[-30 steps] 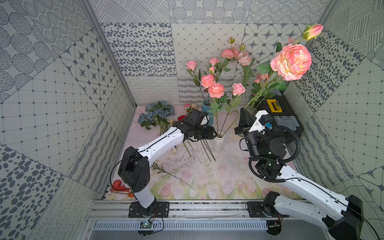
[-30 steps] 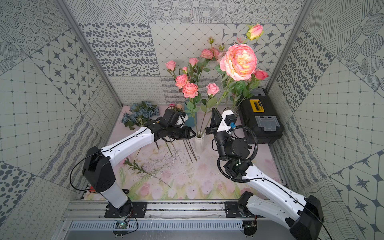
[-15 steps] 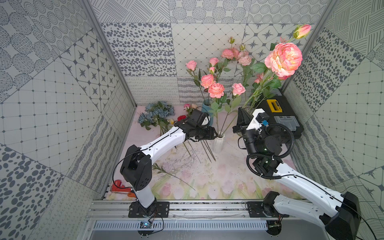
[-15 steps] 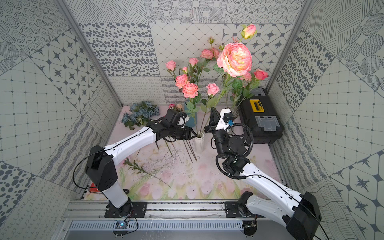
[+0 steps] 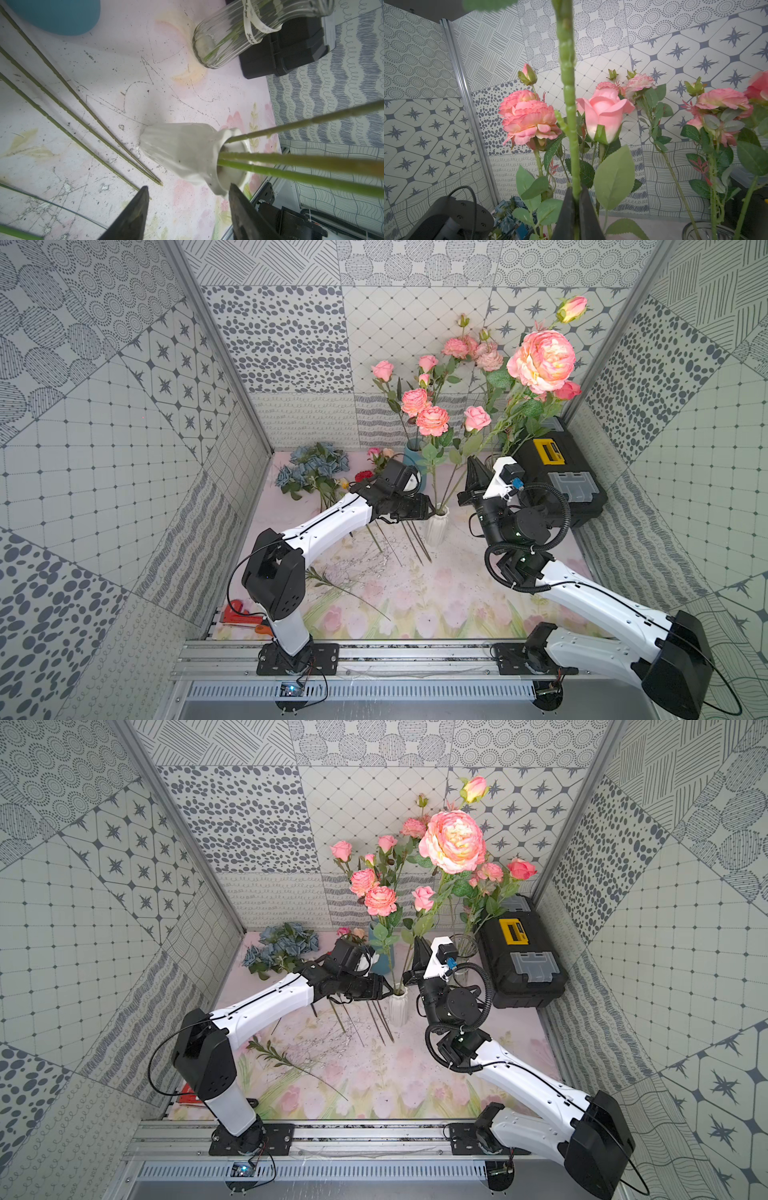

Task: Place the pink flowers into the vase
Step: Place the flower in the vase.

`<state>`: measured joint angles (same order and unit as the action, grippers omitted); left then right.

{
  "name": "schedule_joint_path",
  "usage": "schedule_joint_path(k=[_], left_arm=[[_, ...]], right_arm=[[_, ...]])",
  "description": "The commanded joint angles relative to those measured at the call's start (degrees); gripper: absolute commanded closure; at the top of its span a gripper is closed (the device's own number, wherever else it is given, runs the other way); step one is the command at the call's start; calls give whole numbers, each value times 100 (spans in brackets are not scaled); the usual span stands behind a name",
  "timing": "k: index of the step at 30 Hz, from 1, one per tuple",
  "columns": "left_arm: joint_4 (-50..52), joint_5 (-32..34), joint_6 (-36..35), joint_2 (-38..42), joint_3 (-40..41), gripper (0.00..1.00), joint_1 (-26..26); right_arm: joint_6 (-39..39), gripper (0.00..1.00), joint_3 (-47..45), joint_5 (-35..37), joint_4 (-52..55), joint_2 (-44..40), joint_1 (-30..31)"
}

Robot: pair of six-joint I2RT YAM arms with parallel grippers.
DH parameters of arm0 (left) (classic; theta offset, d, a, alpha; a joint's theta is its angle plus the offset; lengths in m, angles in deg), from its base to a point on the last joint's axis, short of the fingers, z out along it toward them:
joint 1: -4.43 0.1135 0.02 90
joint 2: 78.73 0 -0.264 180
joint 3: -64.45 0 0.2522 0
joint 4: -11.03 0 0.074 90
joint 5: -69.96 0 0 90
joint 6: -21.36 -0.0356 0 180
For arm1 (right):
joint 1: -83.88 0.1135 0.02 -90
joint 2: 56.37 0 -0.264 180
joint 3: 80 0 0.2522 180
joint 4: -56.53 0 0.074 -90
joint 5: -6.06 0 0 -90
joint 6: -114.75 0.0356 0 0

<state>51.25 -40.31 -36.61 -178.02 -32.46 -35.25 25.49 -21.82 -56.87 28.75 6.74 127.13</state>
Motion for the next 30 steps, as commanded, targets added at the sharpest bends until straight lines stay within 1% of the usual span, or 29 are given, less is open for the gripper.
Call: schedule_joint_path(k=[1, 17, 30], left_arm=[[-27, -63, -128, -43, -17, 39, -20], [-33, -43, -127, -3, -8, 39, -24], [-34, -49, -110, 14, -21, 39, -21]], right_arm=[[14, 100, -123, 24, -528, 64, -19], [-43, 100, -643, 35, -1367, 425, -24], [199, 100, -1000, -101, -1391, 377, 7]])
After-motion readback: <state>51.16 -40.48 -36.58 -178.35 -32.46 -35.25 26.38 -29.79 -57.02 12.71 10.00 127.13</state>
